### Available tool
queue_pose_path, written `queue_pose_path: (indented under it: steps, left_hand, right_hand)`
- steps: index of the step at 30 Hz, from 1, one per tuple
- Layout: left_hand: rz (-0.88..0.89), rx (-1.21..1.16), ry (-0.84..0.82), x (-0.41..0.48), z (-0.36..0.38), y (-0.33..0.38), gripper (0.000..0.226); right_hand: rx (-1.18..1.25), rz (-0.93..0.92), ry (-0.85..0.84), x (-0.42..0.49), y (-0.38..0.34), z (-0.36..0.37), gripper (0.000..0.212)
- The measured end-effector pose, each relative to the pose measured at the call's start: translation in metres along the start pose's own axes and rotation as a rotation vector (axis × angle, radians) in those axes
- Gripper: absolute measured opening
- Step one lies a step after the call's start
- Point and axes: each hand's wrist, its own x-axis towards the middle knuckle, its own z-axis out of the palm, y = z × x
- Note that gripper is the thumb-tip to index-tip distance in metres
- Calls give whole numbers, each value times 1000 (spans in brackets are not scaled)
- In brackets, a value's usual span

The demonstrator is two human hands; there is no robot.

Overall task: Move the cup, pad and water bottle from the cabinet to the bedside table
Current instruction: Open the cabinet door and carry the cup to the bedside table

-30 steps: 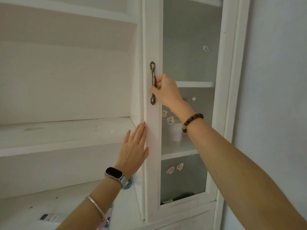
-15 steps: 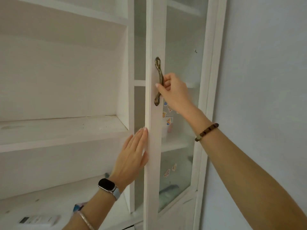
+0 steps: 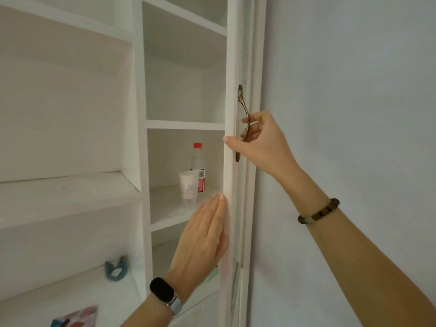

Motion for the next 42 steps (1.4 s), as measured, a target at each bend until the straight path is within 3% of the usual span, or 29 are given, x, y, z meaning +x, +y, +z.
queue_pose_path:
  steps: [14,25,42]
  left_hand:
    - [192,-192,-1,48,59,87,64]
    - [237,-95,-79,95,123,136,62]
    - [182,-5,-144,126,168,170,64]
  right_hand:
    - [-8,127,58,-12,35,-119,51]
    - [-101,124,12,2,92,-189,37]
    - [-147,156,-6,21,129,-212,32]
